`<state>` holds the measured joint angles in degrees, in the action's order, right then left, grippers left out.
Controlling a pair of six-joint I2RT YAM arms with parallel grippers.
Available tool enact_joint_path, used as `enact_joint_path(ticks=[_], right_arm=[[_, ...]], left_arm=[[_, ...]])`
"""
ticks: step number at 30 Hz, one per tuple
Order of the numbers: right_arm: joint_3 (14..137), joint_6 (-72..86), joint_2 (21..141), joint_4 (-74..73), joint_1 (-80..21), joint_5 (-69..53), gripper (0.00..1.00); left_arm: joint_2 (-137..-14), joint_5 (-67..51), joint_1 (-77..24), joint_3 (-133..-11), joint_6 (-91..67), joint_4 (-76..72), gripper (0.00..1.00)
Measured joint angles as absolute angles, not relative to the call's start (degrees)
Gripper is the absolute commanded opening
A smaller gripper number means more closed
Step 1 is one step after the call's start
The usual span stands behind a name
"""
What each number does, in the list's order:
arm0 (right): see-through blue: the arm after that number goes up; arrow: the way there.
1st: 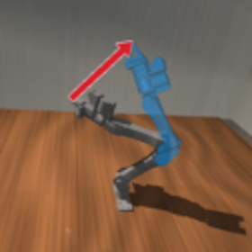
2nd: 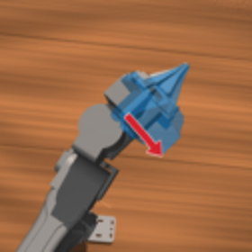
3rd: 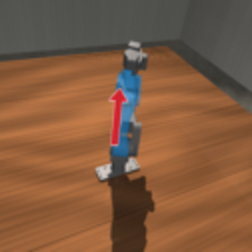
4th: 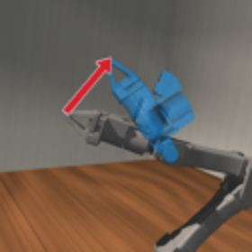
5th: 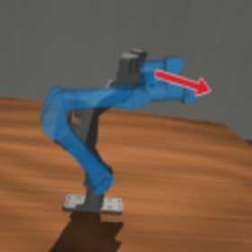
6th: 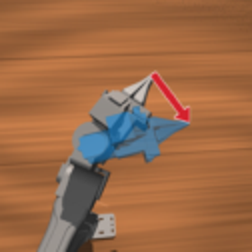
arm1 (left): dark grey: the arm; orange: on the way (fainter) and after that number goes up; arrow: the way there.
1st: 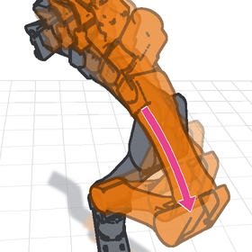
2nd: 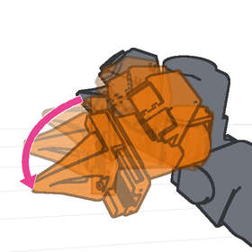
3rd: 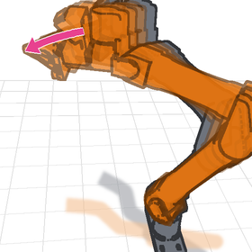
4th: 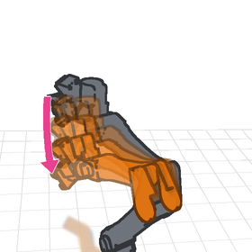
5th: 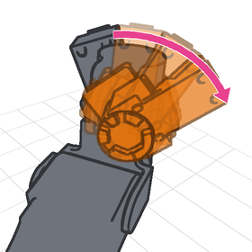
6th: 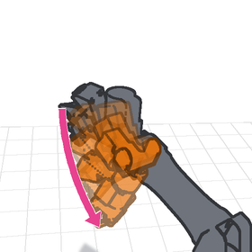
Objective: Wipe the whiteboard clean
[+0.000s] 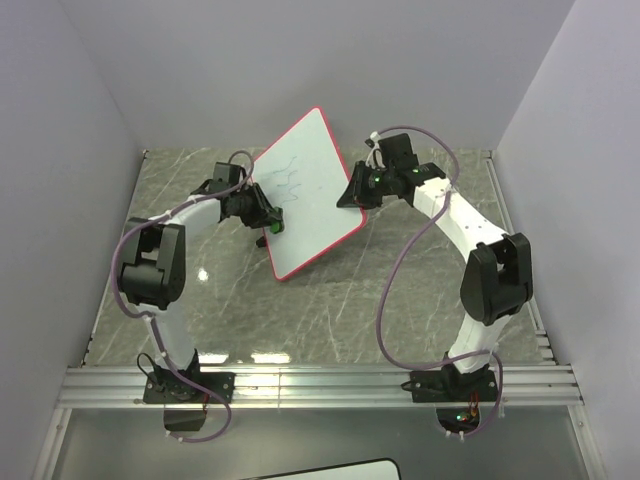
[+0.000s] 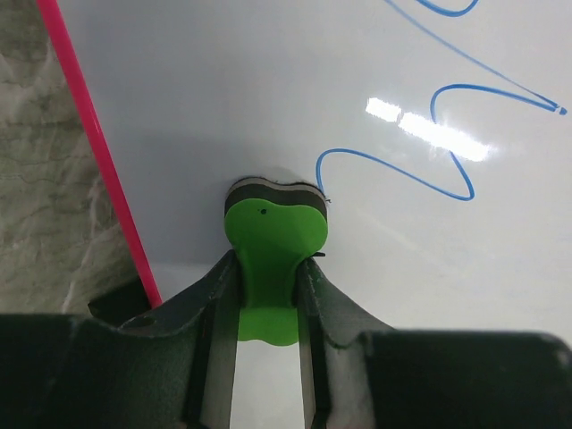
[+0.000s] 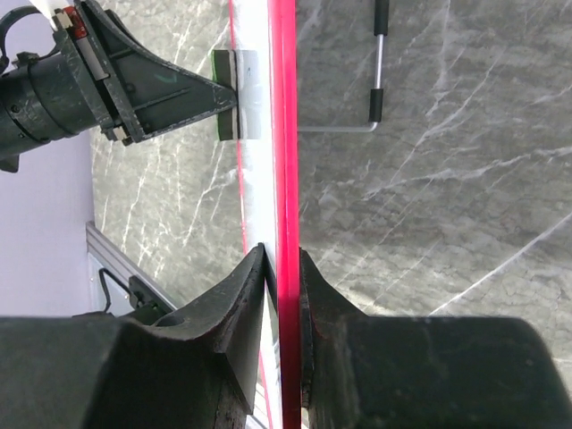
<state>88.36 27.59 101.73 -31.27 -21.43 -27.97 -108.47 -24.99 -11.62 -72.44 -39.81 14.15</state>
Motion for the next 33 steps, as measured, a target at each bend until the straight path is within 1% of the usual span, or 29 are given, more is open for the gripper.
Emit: enact_joint_path(ticks=[4, 7, 10, 15, 18, 21, 24, 28, 33], right_arm=[[87.83, 28.08, 101.21, -31.38, -21.5, -27.62, 0.0], [87.72, 28.42, 100.75, -31.77, -21.45, -27.0, 0.0], [87.68, 28.62, 100.51, -32.21, -21.45, -26.59, 0.0], [87.5, 28.93, 100.51, -32.32, -21.47, -26.59, 0.0], [87.35, 29.06, 100.51, -32.29, -21.56, -26.59, 0.0], [87.29, 29.12, 100.51, -32.69, -21.58, -26.55, 0.0], [87.29, 29.15, 100.51, -32.75, -21.58, -26.39, 0.0], [87.29, 29.15, 100.51, -33.01, -21.58, -26.17, 0.0], [87.29, 29.1, 100.42, -32.6, -21.8, -26.39, 0.0]], left_arm=[[-109.08, -23.22, -12.84, -75.5, -38.54, 17.78, 0.0], [-110.98, -20.53, -15.11, -81.84, -36.58, 23.62, 0.0], [-113.8, -20.56, -18.04, -91.5, -35.66, 28.34, 0.0], [-117.51, -24.99, -24.47, -106.34, -35.38, 28.53, 0.0], [-118.39, -29.06, -27.75, -111.09, -35.66, 27.09, 0.0], [-118.39, -30.59, -29.28, -111.79, -35.38, 25.76, 0.0], [-118.45, -31.22, -28.08, -110.06, -36.05, 25.12, 0.0], [-116.88, -31.68, -22.96, -101.65, -37.28, 22.7, 0.0], [-117.12, -30.59, -13.87, -92.31, -37.12, 22.5, 0.0]])
